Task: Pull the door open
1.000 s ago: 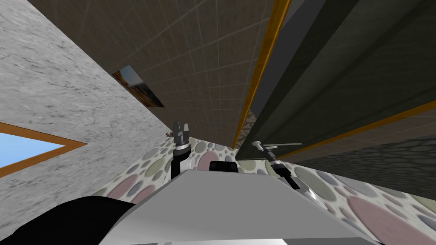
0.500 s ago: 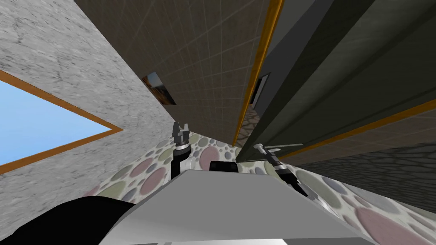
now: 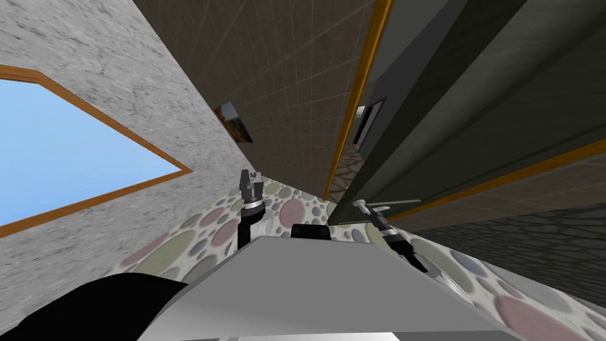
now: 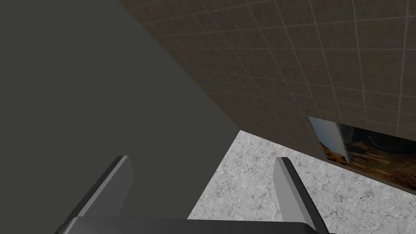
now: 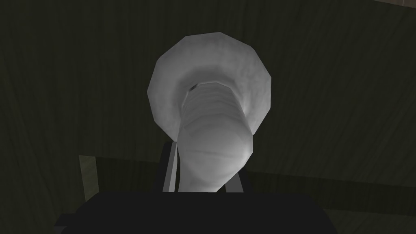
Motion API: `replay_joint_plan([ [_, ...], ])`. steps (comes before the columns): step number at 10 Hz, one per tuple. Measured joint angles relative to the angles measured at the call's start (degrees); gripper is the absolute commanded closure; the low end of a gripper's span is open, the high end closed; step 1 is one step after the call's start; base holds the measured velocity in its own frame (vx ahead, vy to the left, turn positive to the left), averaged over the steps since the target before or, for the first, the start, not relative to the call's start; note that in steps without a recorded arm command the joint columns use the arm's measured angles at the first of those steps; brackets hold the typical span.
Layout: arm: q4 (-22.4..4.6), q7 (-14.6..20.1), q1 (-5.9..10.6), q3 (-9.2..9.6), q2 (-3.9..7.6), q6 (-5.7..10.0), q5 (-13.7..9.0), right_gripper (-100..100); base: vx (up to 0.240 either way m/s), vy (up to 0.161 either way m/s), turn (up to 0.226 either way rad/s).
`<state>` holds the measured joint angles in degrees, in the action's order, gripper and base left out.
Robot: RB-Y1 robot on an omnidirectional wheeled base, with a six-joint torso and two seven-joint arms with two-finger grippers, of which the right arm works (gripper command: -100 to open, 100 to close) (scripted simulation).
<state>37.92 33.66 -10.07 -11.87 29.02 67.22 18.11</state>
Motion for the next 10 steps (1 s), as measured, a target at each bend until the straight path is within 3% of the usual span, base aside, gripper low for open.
replay_joint_plan([
  [7,-1.16,0.29,0.8,0.25,0.34,0.65,0.63,100,-0.22,-0.087,0.159],
  [10,-1.01,0.5,0.56,0.1,0.46,0.68,0.74,100,-0.143,-0.057,0.141],
])
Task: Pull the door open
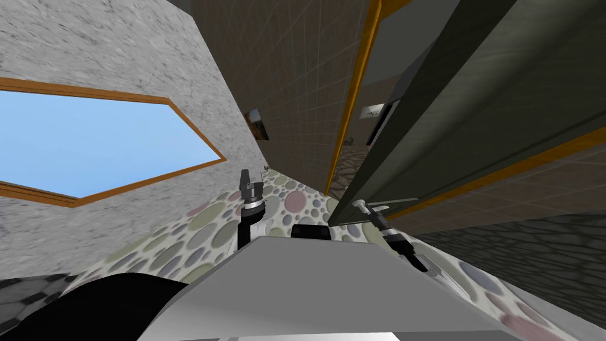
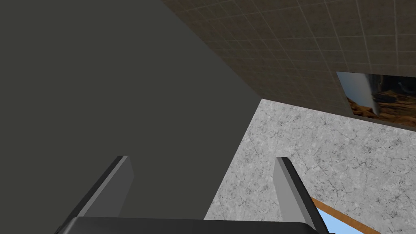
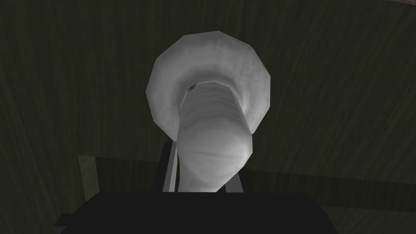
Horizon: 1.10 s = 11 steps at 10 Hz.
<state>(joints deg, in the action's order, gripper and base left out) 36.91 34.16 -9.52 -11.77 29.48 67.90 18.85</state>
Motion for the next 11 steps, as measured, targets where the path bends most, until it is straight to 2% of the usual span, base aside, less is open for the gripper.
replay_joint_plan([
  [4,-1.4,0.19,-0.22,-0.44,0.34,2.15,0.48,100,-0.216,-0.099,0.179],
  [5,-1.11,0.3,-0.71,-0.61,0.38,2.46,0.61,100,-0.229,-0.086,0.188],
  [8,-2.71,0.32,-0.84,-1.09,0.77,4.3,0.95,100,-0.204,-0.08,0.161],
  [11,-3.6,0.35,-0.98,-1.26,0.86,5.39,1.19,100,-0.133,-0.046,0.102],
])
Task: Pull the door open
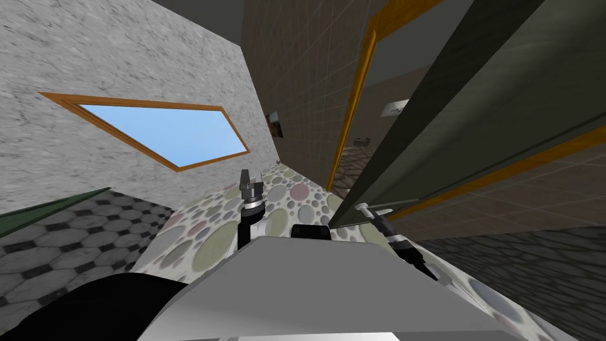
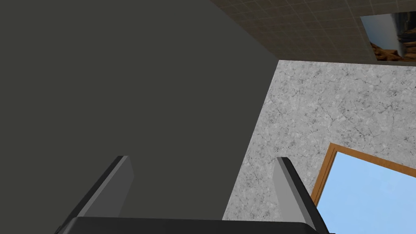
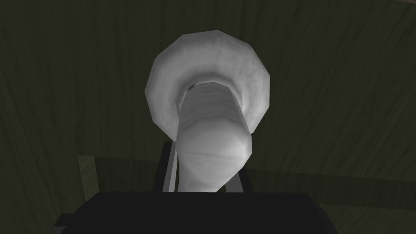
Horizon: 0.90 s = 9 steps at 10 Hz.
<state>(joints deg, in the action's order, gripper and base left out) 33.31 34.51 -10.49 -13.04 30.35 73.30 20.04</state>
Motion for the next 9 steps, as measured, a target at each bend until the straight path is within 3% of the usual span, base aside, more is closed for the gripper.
replay_joint_plan([
  [9,-2.02,0.14,0.43,-0.81,0.35,2.01,0.98,100,-0.196,-0.085,0.162],
])
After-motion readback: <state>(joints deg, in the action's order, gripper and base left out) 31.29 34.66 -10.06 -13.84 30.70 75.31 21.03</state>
